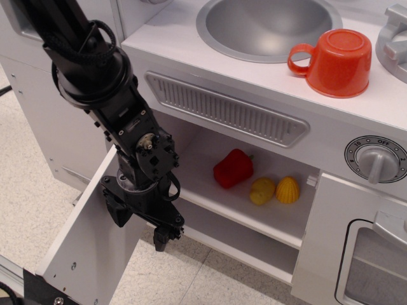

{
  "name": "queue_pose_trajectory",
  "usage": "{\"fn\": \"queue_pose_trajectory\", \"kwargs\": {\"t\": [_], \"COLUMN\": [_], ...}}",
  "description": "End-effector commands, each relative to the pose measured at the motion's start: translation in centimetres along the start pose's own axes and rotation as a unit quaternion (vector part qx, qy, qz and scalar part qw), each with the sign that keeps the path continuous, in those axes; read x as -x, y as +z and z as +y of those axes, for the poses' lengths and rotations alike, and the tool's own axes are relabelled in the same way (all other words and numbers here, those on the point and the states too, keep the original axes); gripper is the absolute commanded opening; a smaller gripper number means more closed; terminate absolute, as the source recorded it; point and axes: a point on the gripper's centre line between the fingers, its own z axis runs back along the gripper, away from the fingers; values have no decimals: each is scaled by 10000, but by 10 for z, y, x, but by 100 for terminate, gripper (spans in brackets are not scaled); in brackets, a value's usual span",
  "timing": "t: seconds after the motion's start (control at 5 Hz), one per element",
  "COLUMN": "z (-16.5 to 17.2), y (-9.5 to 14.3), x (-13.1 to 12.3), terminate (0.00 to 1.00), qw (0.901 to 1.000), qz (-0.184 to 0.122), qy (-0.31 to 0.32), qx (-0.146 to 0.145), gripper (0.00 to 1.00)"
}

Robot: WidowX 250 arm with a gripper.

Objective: Open cabinet

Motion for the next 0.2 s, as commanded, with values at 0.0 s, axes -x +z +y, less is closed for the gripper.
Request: {"fn": "queue_pose_trajectory", "kwargs": {"t": [0.0], "z": [6], "y": [13], "x": [-4], "terminate": [100], "qw": [9999], "qz": [-102], "qy": [2], "qx": [-25], "gripper": [100]}}
